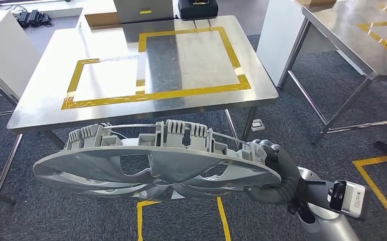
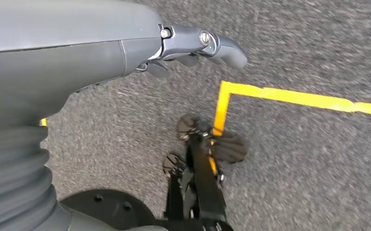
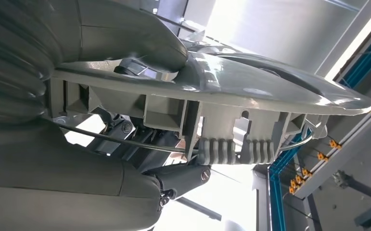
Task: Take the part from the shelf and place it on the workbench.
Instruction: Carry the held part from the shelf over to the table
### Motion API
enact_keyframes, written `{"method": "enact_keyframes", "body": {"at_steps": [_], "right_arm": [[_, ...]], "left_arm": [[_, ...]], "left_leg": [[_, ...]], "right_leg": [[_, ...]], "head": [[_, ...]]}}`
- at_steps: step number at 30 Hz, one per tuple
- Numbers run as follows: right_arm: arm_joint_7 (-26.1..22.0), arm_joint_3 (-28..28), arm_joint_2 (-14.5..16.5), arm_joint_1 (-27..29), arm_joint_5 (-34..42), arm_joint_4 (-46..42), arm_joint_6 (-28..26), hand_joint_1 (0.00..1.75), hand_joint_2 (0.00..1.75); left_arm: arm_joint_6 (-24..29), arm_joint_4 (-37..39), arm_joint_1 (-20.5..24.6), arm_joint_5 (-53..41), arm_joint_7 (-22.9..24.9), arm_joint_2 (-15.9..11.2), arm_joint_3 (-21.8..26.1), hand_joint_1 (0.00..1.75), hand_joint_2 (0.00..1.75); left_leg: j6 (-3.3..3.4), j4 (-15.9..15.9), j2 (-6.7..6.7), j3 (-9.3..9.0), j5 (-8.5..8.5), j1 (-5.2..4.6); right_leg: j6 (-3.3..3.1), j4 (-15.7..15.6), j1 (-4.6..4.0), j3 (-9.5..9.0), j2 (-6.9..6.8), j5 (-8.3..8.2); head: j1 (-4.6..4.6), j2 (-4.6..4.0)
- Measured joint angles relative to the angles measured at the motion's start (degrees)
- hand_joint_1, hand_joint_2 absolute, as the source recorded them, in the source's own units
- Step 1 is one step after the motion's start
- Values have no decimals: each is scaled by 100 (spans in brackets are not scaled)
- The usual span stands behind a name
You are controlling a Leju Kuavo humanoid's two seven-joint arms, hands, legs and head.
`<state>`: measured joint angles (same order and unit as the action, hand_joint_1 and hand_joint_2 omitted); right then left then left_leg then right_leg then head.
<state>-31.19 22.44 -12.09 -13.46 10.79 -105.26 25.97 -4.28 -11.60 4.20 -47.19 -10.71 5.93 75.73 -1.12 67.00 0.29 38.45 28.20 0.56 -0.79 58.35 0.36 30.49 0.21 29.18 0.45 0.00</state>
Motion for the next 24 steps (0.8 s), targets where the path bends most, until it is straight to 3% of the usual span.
{"method": "enact_keyframes", "body": {"at_steps": [1,3,7,8,10,12,13,14,16,17,19,22,24], "right_arm": [[3,2,1,-3,4,0,0,175,175],[25,8,2,-10,25,-1,-4,175,175],[62,23,3,-11,55,-8,-31,175,175],[46,23,3,-11,57,-11,-38,175,175],[-9,23,3,8,54,-18,-44,175,175],[-61,22,2,51,24,-18,-56,175,175],[-77,22,1,67,-5,-17,-67,175,175],[-87,22,-2,75,-43,-18,-83,175,175],[-97,22,-5,78,-125,-19,-122,175,175],[-96,25,-6,78,-162,-20,-142,175,175],[-92,28,-6,94,-227,-33,-180,175,175],[-81,28,-6,144,-345,-63,-239,175,175],[-96,27,-3,166,-407,-78,-257,175,175]], "left_arm": [[0,0,1,0,0,0,0,0,175],[0,1,5,0,2,0,0,0,175],[0,-1,-6,0,4,-2,0,0,175],[0,-2,-3,0,4,-3,0,0,175],[0,-5,-1,0,4,-5,0,0,175],[0,-5,-10,0,1,-5,0,0,175],[0,-5,-15,0,-3,-5,0,0,175],[0,-5,-19,0,-8,-4,0,0,175],[0,-5,-18,-9,-17,1,0,0,175],[0,-5,-12,-18,-21,3,0,0,175],[-1,-5,0,-48,-28,8,0,0,175],[-4,-5,-3,-82,-39,2,0,0,175],[-11,-4,3,-89,-45,3,0,0,175]], "left_leg": [[6,-358,-3,-120,-166,-6],[69,-733,-12,-256,-272,-26],[239,-776,0,-363,-216,-17],[271,-784,3,-402,-195,-6],[314,-791,4,-461,-133,-3],[321,-790,8,-527,-63,-8],[316,-790,12,-574,-23,-9],[307,-790,15,-634,19,-11],[278,-787,21,-762,113,-16],[253,-785,29,-804,156,-20],[182,-776,45,-839,208,-27],[83,-654,47,-888,251,-31],[42,-235,36,-678,418,-20]], "right_leg": [[25,6,-2,-50,-3,46],[93,6,-11,-94,-6,116],[225,227,-17,-48,-6,132],[248,462,-9,88,-7,184],[295,1152,4,549,-8,425],[317,1641,9,978,-8,614],[311,1627,7,1065,-8,551],[290,1409,3,1045,-8,354],[218,637,-26,801,-7,-185],[186,331,-49,693,-4,-292],[125,71,-85,595,-1,-311],[27,6,-60,459,-45,-351],[-20,-12,-40,357,-102,-314]], "head": [[4,0],[13,0],[4,0],[-7,0],[-29,0],[-43,0],[-50,0],[-59,-1],[-76,-1],[-84,-1],[-89,0],[-75,0],[-45,0]]}}
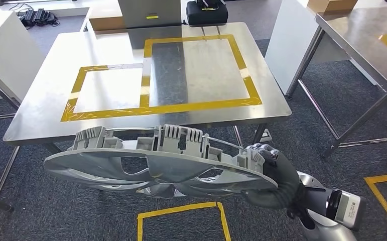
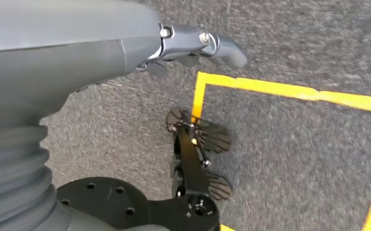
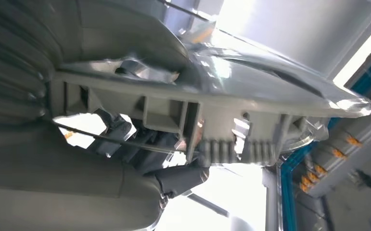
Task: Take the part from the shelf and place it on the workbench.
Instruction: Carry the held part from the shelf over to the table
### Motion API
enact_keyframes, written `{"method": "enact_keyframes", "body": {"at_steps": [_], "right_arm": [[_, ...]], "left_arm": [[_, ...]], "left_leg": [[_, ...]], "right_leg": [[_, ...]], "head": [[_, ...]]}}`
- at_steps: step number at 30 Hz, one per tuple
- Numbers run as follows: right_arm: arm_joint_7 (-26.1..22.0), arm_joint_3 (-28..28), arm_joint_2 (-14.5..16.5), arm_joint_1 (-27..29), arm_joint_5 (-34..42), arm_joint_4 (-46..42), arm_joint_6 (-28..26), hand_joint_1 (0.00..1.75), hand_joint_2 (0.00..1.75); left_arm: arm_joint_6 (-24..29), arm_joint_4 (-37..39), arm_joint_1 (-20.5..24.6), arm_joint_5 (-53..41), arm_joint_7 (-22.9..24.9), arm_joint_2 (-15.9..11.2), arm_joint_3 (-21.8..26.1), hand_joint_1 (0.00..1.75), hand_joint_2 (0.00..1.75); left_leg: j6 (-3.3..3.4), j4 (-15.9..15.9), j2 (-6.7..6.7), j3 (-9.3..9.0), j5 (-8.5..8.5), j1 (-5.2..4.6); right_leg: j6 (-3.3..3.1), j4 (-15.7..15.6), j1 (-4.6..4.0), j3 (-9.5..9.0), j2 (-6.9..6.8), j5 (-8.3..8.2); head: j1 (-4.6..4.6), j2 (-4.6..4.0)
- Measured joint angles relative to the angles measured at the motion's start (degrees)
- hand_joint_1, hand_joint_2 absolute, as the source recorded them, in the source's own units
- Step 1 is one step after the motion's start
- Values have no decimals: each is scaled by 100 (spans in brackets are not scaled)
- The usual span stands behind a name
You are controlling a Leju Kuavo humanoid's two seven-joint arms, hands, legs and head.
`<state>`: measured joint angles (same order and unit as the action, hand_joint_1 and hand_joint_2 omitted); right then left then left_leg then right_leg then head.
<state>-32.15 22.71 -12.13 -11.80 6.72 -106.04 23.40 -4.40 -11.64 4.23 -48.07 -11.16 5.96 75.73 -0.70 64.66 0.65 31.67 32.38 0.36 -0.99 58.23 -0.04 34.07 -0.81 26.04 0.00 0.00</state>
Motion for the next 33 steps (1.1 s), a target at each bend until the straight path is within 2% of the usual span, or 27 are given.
{"method": "enact_keyframes", "body": {"at_steps": [2,3,4,5,7,9,10,11,13,14,15,17,18,19,20,21,22,23,24,25,26,28,29,31,33], "right_arm": [[-23,-1,1,42,-28,-9,-3,175,175],[-30,-1,2,75,-41,-11,-3,175,175],[-35,-1,2,108,-53,-11,-2,175,175],[-39,-1,2,136,-63,-12,-2,175,175],[-46,-2,2,170,-75,-18,-5,175,175],[-57,-6,1,189,-81,-29,-13,175,175],[-63,-9,0,197,-83,-37,-16,175,175],[-67,-12,-1,203,-84,-43,-18,175,175],[-68,-27,-1,207,-86,-53,-19,175,175],[-70,-38,-1,206,-85,-56,-19,175,175],[-74,-53,-1,204,-82,-58,-18,175,175],[-85,-77,-1,208,-76,-58,-13,175,175],[-89,-85,-1,215,-74,-58,-8,175,175],[-90,-89,-2,222,-75,-57,1,175,175],[-90,-91,-2,226,-75,-58,8,175,175],[-89,-92,-3,226,-73,-58,15,175,175],[-85,-94,-3,217,-66,-58,21,175,175],[-78,-96,-2,203,-52,-58,26,175,175],[-64,-98,-2,183,-30,-58,32,175,175],[-48,-100,-1,163,-9,-59,37,175,175],[-32,-102,-2,150,8,-60,42,175,175],[-12,-103,-2,136,23,-61,50,175,175],[-10,-102,-1,125,27,-61,55,175,175],[-13,-99,3,97,40,-62,66,175,175],[-12,-96,5,90,44,-61,71,175,175]], "left_arm": [[-6,1,-5,-3,-7,2,0,0,175],[-7,0,-19,-4,-9,0,0,0,175],[-7,-1,-32,-4,-11,-1,0,0,175],[-10,-1,-43,-5,-13,-2,0,0,175],[-23,-1,-54,-5,-16,-3,0,0,175],[-37,-1,-56,-5,-19,-2,-1,0,175],[-40,-1,-59,-5,-20,-1,-1,0,175],[-41,0,-60,-5,-20,1,-1,0,175],[-41,-1,-65,-5,-22,1,0,0,175],[-41,-1,-59,-5,-24,1,0,0,175],[-41,-2,-49,-5,-26,0,0,0,175],[-41,-3,-33,-5,-29,-2,-1,0,175],[-41,-3,-31,-5,-29,-3,-1,0,175],[-41,-3,-32,-5,-29,-3,-1,0,175],[-41,-2,-34,-5,-29,-3,0,0,175],[-41,-2,-35,-5,-29,-1,0,0,175],[-41,-1,-35,-5,-29,3,0,0,175],[-41,1,-31,-5,-29,10,-1,0,175],[-41,2,-23,-5,-28,17,-1,0,175],[-41,3,-19,-5,-27,23,-1,0,175],[-41,4,-17,-5,-25,26,-1,0,175],[-41,2,-21,-2,-21,18,0,0,175],[-41,1,-17,0,-20,18,0,0,175],[-41,1,2,7,-18,22,0,0,175],[-41,1,0,10,-18,23,0,0,175]], "left_leg": [[-36,679,-6,433,286,8],[-52,918,-7,623,388,11],[-63,991,-9,739,393,13],[-70,861,-16,754,263,15],[-68,158,-61,578,-281,21],[4,-380,-121,422,-559,13],[55,-469,-137,403,-583,8],[114,-468,-134,395,-533,2],[195,-481,-103,326,-553,14],[230,-486,-88,282,-536,19],[255,-491,-69,237,-519,25],[285,-492,-37,189,-462,20],[288,-491,-17,160,-427,14],[287,-491,5,119,-388,8],[283,-491,28,62,-345,2],[278,-492,48,-7,-299,-3],[272,-496,63,-63,-250,-6],[258,-494,75,-117,-205,-13],[236,-497,84,-141,-167,-15],[205,-504,91,-162,-145,-16],[165,-498,94,-190,-147,-20],[98,-458,81,-230,-144,-26],[69,-332,61,-191,-127,-29],[21,198,24,99,31,-16],[-20,850,14,551,303,0]], "right_leg": [[-23,0,-2,-66,-55,71],[-23,1,-3,-106,-80,112],[-16,1,0,-156,-98,158],[-1,2,5,-217,-109,205],[43,5,17,-348,-135,310],[103,17,9,-429,-155,406],[141,34,-2,-450,-156,435],[177,46,-8,-471,-152,452],[251,124,4,-491,-113,491],[280,260,16,-434,-74,555],[306,508,28,-302,-34,661],[330,1233,36,157,12,950],[327,1538,35,395,14,1043],[316,1682,33,562,15,1039],[294,1614,28,627,18,907],[258,1343,16,588,22,657],[210,943,-5,486,30,333],[163,586,-30,391,44,116],[129,323,-54,322,59,2],[103,168,-72,289,71,-50],[86,125,-76,274,75,-7],[44,49,-47,172,69,-46],[18,26,-27,106,61,-34],[-20,-3,-8,-4,47,15],[-36,-5,-6,-74,42,87]], "head": [[24,0],[26,0],[28,0],[31,0],[37,0],[48,0],[50,0],[50,0],[42,0],[32,0],[20,0],[-2,0],[-6,0],[-9,0],[-13,0],[-20,0],[-29,0],[-32,0],[-38,0],[-42,0],[-43,0],[-46,0],[-32,0],[2,0],[27,0]]}}
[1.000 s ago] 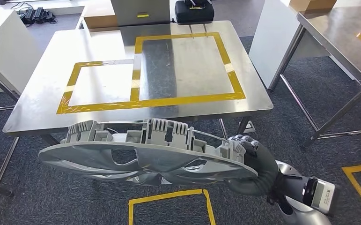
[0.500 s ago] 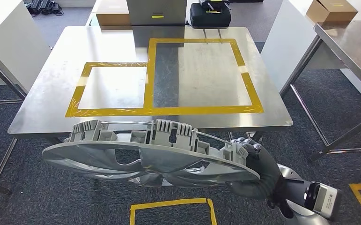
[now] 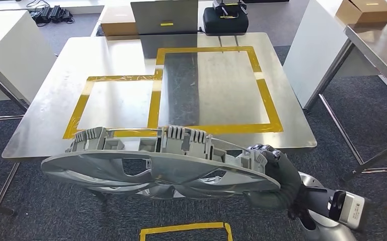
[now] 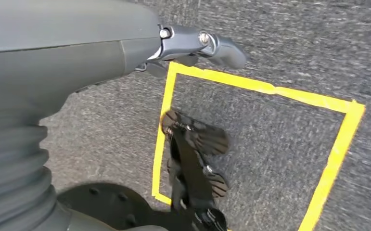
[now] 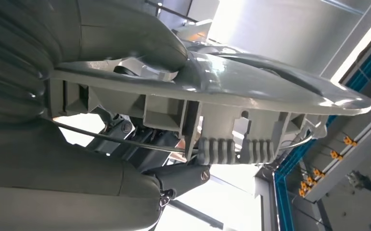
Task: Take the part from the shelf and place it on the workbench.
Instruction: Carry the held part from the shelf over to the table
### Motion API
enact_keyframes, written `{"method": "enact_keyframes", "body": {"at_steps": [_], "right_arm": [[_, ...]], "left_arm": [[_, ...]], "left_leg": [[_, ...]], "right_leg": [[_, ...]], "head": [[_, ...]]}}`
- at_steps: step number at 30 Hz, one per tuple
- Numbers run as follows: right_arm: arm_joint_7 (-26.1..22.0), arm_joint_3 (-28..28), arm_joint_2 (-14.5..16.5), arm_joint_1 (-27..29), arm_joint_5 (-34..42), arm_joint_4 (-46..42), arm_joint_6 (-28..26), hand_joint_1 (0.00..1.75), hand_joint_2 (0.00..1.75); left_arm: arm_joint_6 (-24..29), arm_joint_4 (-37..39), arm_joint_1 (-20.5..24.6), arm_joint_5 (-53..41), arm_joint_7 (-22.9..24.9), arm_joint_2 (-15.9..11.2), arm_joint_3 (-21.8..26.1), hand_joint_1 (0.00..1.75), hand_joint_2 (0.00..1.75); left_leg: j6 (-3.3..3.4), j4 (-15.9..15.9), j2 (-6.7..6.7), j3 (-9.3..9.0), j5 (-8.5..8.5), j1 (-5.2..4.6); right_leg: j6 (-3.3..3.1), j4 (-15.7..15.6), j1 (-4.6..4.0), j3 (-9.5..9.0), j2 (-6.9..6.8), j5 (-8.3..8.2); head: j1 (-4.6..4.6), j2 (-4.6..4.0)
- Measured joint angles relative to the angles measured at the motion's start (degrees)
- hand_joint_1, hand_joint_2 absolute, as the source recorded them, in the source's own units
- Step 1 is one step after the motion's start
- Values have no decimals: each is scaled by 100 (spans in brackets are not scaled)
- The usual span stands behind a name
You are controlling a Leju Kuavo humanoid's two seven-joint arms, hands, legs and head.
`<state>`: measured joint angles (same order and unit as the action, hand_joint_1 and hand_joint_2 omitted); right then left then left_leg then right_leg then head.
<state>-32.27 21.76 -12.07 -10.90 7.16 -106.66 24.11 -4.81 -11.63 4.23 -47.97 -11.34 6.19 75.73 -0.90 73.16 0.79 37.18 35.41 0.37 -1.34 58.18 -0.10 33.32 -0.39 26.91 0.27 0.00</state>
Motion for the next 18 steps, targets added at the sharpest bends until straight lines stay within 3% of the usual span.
{"method": "enact_keyframes", "body": {"at_steps": [1,2,3,5,6,7,11,13,15,16,17,18], "right_arm": [[4,2,1,8,-3,1,0,175,175],[7,4,1,16,-8,1,0,175,175],[6,6,1,20,-20,1,0,175,175],[-8,7,2,19,-59,1,0,175,175],[-17,5,2,13,-81,-1,-1,175,175],[-21,4,1,4,-99,-6,-1,175,175],[-7,-5,1,-17,-176,-86,-13,175,175],[3,-8,1,-28,-210,-150,-19,175,175],[13,-8,2,-32,-225,-185,-20,175,175],[22,-8,2,-29,-230,-190,-20,175,175],[34,-8,1,-28,-235,-191,-20,175,175],[46,-9,1,-27,-237,-192,-19,175,175]], "left_arm": [[0,0,-15,1,0,-1,0,0,175],[0,-1,-28,1,0,-1,0,0,175],[0,-1,-38,2,-1,-1,0,0,175],[0,-2,-42,5,-6,-2,0,0,175],[0,-1,-41,7,-9,-1,0,0,175],[1,-1,-40,8,-12,1,0,0,175],[1,-2,-47,12,-17,17,2,0,175],[0,-4,-39,14,-19,24,2,0,175],[0,-4,-36,15,-20,23,2,0,175],[0,-4,-39,15,-19,23,2,0,175],[0,-3,-41,15,-19,24,3,0,175],[0,-3,-42,15,-18,26,3,0,175]], "left_leg": [[-14,166,-2,160,67,5],[-25,152,-4,237,18,11],[-34,-71,-10,215,-175,17],[-32,-829,-41,10,-709,23],[-2,-1118,-60,-73,-830,21],[39,-1279,-74,-124,-899,16],[219,-1325,-52,-226,-889,27],[271,-1334,-42,-284,-858,35],[295,-1333,-37,-311,-812,32],[295,-1332,-32,-330,-785,30],[291,-1331,-26,-360,-756,29],[283,-1331,-19,-401,-725,27]], "right_leg": [[1,0,2,-45,1,39],[9,1,5,-98,3,82],[22,3,11,-161,4,128],[70,17,18,-287,-3,230],[100,26,15,-328,-6,276],[136,33,9,-353,-8,317],[271,221,4,-364,1,403],[325,706,22,-98,6,608],[361,1428,31,383,9,903],[366,1667,34,582,9,965],[361,1707,35,684,9,906],[346,1539,33,677,10,725]], "head": [[7,0],[13,0],[18,0],[28,0],[34,0],[39,0],[29,0],[2,0],[-19,0],[-24,0],[-31,0],[-39,0]]}}
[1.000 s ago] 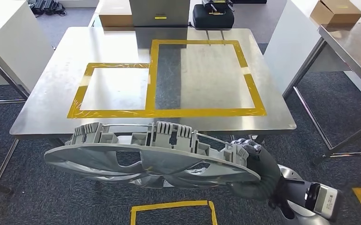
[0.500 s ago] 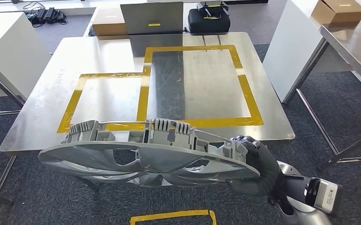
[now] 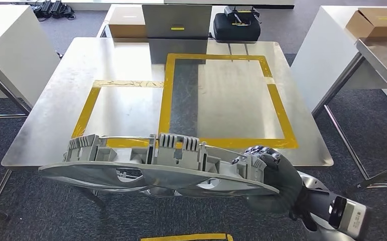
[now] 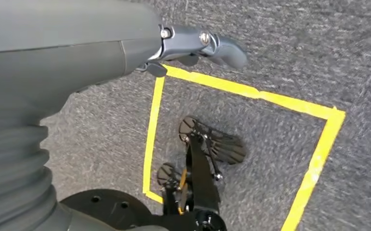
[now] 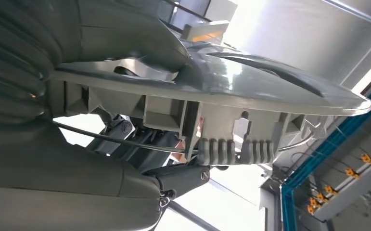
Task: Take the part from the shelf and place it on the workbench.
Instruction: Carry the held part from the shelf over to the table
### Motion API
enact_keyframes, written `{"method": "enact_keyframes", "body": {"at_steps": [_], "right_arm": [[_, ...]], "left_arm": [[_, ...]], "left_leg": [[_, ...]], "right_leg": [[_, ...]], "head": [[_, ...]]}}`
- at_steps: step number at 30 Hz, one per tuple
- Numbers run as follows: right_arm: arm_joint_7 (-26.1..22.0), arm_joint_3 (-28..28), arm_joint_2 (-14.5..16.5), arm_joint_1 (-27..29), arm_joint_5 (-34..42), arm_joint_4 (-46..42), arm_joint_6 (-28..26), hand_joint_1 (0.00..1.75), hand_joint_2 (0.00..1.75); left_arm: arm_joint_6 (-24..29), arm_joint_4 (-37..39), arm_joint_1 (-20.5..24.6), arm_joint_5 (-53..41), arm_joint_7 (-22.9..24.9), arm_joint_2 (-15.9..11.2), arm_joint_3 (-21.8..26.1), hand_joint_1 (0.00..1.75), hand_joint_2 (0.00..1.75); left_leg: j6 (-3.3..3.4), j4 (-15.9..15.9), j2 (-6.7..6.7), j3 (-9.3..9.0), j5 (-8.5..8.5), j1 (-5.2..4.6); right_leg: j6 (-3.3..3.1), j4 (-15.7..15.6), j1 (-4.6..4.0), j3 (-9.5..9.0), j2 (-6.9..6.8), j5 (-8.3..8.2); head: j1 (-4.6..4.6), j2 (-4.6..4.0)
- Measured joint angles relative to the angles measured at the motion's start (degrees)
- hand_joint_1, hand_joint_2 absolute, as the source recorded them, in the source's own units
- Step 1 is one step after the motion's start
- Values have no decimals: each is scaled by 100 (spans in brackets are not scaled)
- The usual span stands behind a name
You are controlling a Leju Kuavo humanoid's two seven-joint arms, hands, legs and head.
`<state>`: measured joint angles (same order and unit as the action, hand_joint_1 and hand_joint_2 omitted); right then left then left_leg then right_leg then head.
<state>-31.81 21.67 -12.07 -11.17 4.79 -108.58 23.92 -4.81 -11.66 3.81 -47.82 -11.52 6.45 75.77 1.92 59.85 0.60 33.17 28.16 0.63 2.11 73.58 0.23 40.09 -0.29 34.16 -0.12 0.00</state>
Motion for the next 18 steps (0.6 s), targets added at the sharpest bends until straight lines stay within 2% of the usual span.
{"method": "enact_keyframes", "body": {"at_steps": [2,3,5,6,8,9,11,12,13,14,15,17,18], "right_arm": [[15,-9,-2,-3,20,-11,8,175,175],[14,-17,-4,-8,43,-19,19,175,175],[4,-45,-13,-17,102,-37,50,175,175],[0,-63,-22,-20,128,-44,66,175,175],[-5,-102,-46,-21,168,-59,90,175,175],[-11,-118,-55,-31,186,-62,98,175,175],[-30,-134,-59,-48,215,-66,105,175,175],[-38,-136,-59,-49,225,-66,107,175,175],[-43,-136,-59,-40,230,-66,109,175,175],[-48,-136,-59,-29,232,-65,110,175,175],[-55,-136,-59,-20,234,-64,111,175,175],[-71,-136,-59,-11,241,-64,111,175,175],[-76,-136,-59,-13,245,-63,111,175,175]], "left_arm": [[0,1,2,0,1,11,1,0,175],[0,1,7,0,1,17,1,0,175],[0,1,14,0,3,27,1,0,175],[0,1,14,0,4,27,1,0,175],[0,0,7,-1,4,19,1,0,175],[-2,0,9,-1,4,15,1,0,175],[-5,1,21,-1,3,9,1,0,175],[-7,1,21,-1,3,4,1,0,175],[-7,1,17,-1,3,-1,2,0,175],[-7,1,8,-1,3,-6,2,0,175],[-7,1,0,-1,3,-11,3,0,175],[-4,0,-7,-2,3,-26,2,0,175],[-2,0,-5,-3,3,-31,2,0,175]], "left_leg": [[-25,-3,12,-89,67,-2],[-46,-4,18,-119,94,-4],[-113,-4,22,-146,115,-8],[-159,14,22,-164,96,-14],[-226,117,11,-182,109,-23],[-250,251,6,-135,191,-23],[-282,781,-1,139,491,-13],[-301,1115,-2,346,642,-9],[-316,1371,-2,530,724,-6],[-328,1464,-3,642,693,-5],[-336,1353,-5,653,546,-3],[-324,648,-20,421,40,0],[-310,307,-31,303,-92,-6]], "right_leg": [[-72,-761,-22,-251,0,-529],[-109,-1098,-44,-371,-2,-633],[-180,-1426,-86,-478,-2,-647],[-211,-1459,-87,-498,3,-611],[-277,-1531,-53,-613,3,-705],[-308,-1545,-35,-679,-4,-704],[-351,-1555,-29,-765,-17,-663],[-361,-1554,-32,-784,-16,-637],[-361,-1553,-33,-805,-11,-612],[-355,-1552,-32,-834,-4,-582],[-344,-1551,-27,-874,2,-549],[-305,-1550,-15,-982,3,-466],[-281,-1544,-16,-1026,0,-430]], "head": [[-18,0],[-26,0],[-35,0],[-36,0],[-27,0],[-13,0],[19,0],[31,0],[37,0],[40,0],[44,0],[50,0],[55,0]]}}
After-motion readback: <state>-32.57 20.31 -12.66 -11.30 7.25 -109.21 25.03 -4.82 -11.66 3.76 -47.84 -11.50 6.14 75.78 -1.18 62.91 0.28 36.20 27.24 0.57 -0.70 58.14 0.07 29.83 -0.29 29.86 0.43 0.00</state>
